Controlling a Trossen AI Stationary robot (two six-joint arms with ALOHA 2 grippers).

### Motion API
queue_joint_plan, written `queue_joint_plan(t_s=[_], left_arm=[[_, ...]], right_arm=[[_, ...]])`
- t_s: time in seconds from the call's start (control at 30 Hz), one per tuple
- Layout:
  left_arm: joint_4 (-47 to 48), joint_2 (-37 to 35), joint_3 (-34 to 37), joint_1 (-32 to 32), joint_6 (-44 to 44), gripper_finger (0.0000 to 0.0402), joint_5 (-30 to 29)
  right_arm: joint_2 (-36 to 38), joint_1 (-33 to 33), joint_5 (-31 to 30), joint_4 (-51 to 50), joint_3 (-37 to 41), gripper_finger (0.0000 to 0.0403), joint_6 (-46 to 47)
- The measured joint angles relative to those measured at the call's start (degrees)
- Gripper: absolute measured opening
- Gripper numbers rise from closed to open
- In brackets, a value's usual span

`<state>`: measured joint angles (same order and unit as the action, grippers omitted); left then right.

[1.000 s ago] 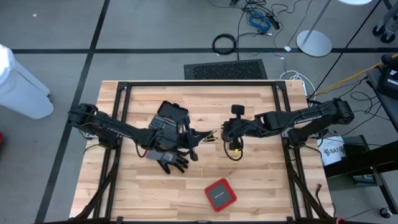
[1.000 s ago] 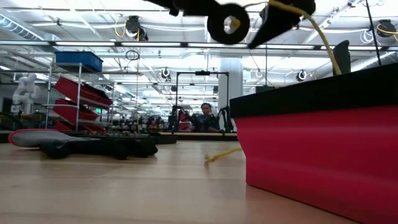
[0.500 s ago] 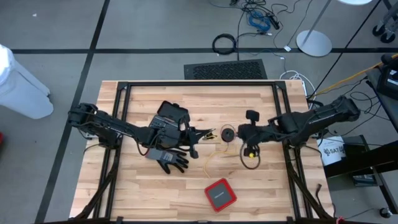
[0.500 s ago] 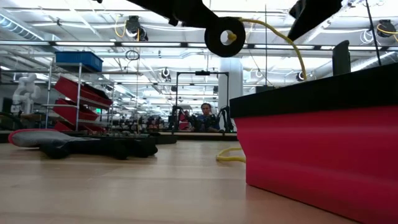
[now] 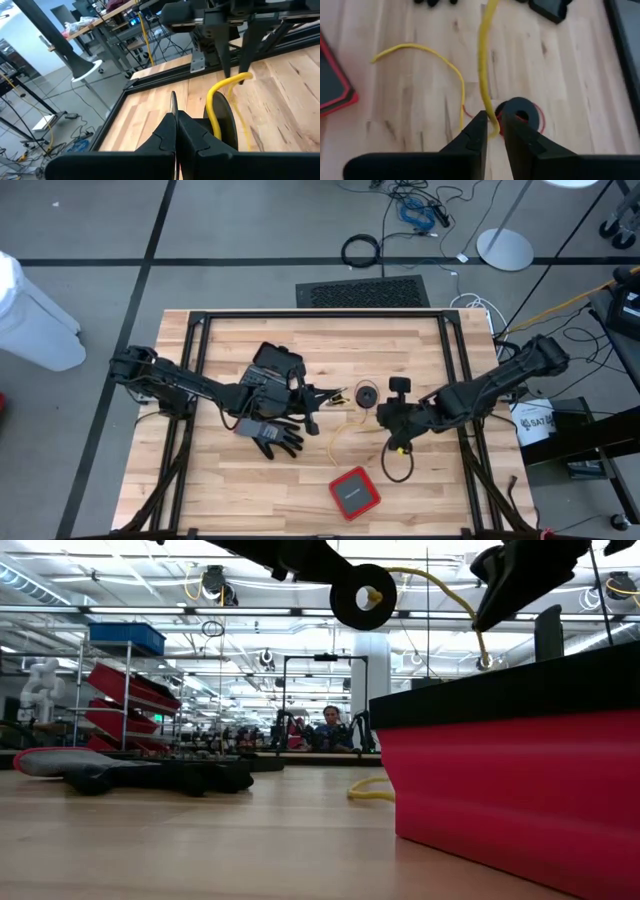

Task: Coil cords
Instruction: Coil the yellow wire onto the spool

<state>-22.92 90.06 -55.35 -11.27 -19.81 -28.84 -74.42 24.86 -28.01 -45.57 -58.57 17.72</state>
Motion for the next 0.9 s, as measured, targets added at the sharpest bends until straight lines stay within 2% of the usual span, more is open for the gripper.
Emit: queue_joint_plan(t_s=[0.2, 0.47, 0.63, 0.8, 0.9], left_arm=[[0.0, 0.0, 0.0, 0.0, 0.0, 0.0, 0.2], [0.0, 0.0, 0.0, 0.0, 0.1, 0.0, 0.2], [-0.1, 0.0, 0.0, 0.0, 1.6, 0.0, 1.9], [-1.1, 0.0, 0.0, 0.0, 4.1, 0.0, 4.9], [-4.3, 0.0, 0.0, 0.1, 4.6, 0.0, 7.1]], right_arm=[[-0.4, 0.0, -3.5, 0.8, 0.0, 0.0054, 0.0], [-1.8, 0.0, -4.4, 2.1, 0.0, 0.0041, -0.6], [-4.0, 0.0, -10.0, 2.0, 0.0, 0.0007, -0.8], [-5.3, 0.0, -19.1, 1.6, 0.1, 0.0002, 1.4], [-5.3, -0.9, -22.5, 1.8, 0.7, 0.0002, 2.9]])
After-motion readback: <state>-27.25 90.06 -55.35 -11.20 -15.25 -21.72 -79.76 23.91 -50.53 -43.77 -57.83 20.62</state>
